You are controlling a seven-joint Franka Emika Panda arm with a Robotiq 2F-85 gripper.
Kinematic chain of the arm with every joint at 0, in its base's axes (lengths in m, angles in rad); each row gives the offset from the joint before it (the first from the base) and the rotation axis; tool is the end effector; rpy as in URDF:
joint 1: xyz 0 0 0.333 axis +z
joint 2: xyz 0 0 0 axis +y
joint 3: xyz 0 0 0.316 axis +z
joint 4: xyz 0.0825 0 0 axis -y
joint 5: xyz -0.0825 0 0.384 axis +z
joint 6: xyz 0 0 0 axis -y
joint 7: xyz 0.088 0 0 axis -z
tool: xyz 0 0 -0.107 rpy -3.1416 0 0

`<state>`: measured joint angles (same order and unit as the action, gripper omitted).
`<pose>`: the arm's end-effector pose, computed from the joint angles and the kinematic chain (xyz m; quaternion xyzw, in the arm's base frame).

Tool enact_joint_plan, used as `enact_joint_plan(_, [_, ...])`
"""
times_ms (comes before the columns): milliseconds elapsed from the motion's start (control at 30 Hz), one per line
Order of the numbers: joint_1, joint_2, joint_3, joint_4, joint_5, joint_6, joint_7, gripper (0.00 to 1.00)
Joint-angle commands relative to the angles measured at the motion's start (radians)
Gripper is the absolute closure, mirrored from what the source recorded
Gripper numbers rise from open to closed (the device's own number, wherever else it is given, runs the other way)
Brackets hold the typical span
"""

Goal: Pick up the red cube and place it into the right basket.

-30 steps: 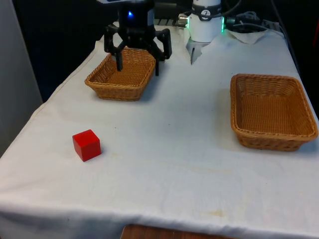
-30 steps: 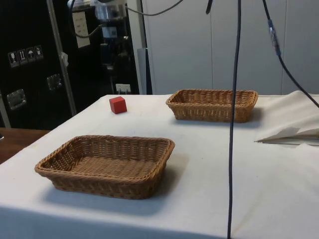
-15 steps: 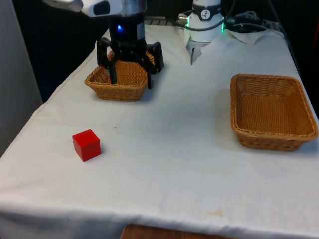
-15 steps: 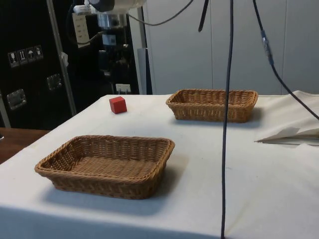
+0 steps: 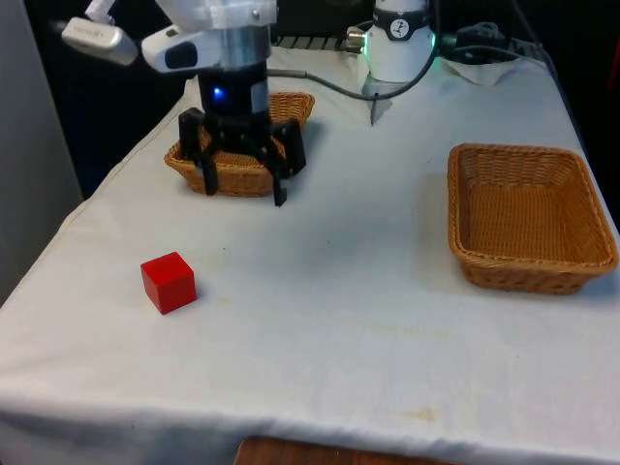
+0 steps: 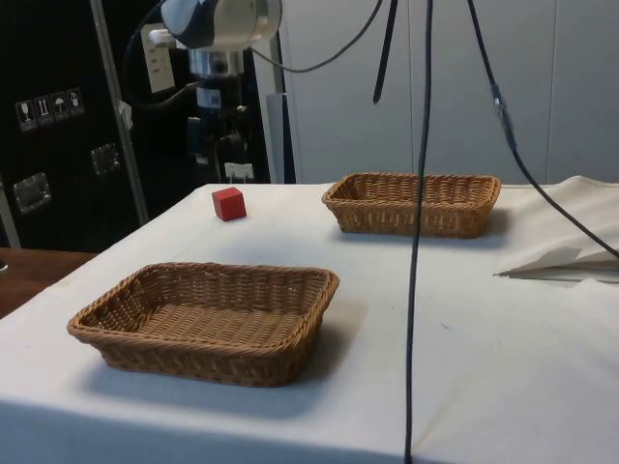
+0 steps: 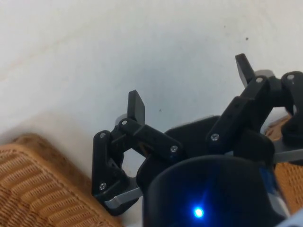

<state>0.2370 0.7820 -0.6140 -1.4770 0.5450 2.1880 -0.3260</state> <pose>0.7032 -0.1659 0.2787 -0.9941 0.0971 -0.0483 0.0040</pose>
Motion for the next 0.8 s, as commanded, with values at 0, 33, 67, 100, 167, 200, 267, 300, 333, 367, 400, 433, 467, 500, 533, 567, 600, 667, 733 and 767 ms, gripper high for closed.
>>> enact_joint_plan(0, [-0.007,0.014,0.0,0.016,0.006,-0.003,0.005,0.0])
enact_joint_plan(33, [-0.008,0.021,-0.004,0.022,0.007,-0.004,0.007,0.0])
enact_joint_plan(67, [-0.007,0.027,-0.008,0.027,0.009,-0.004,0.009,0.0])
enact_joint_plan(100, [-0.007,0.032,-0.012,0.031,0.011,-0.005,0.011,0.0])
enact_joint_plan(167, [-0.001,0.036,-0.02,0.032,0.011,0.0,0.012,0.0])
enact_joint_plan(200, [-0.006,0.044,-0.022,0.041,0.012,-0.004,0.019,0.0])
enact_joint_plan(267, [-0.005,0.05,-0.028,0.045,0.011,-0.003,0.025,0.0])
enact_joint_plan(300, [-0.004,0.053,-0.031,0.046,0.01,-0.001,0.029,0.0])
enact_joint_plan(333, [-0.003,0.055,-0.034,0.046,0.009,0.001,0.032,0.0])
enact_joint_plan(367, [-0.002,0.057,-0.037,0.046,0.009,0.003,0.035,0.0])
enact_joint_plan(400, [-0.001,0.059,-0.039,0.046,0.008,0.005,0.039,0.0])
enact_joint_plan(433, [0.001,0.064,-0.044,0.045,0.008,0.01,0.047,0.0])
enact_joint_plan(467, [-0.001,0.056,-0.04,0.039,0.011,0.008,0.038,0.0])
enact_joint_plan(500, [0.001,0.066,-0.046,0.044,0.007,0.013,0.051,0.0])
enact_joint_plan(533, [0.002,0.069,-0.046,0.044,0.007,0.016,0.056,0.0])
enact_joint_plan(567, [0.002,0.073,-0.047,0.044,0.007,0.02,0.061,0.0])
enact_joint_plan(600, [0.002,0.076,-0.047,0.045,0.007,0.022,0.066,0.0])
enact_joint_plan(667, [0.002,0.091,-0.045,0.051,0.009,0.034,0.081,0.0])
enact_joint_plan(733, [0.001,0.103,-0.044,0.057,0.009,0.042,0.091,0.0])
enact_joint_plan(767, [0.0,0.111,-0.044,0.063,0.009,0.047,0.097,0.0])
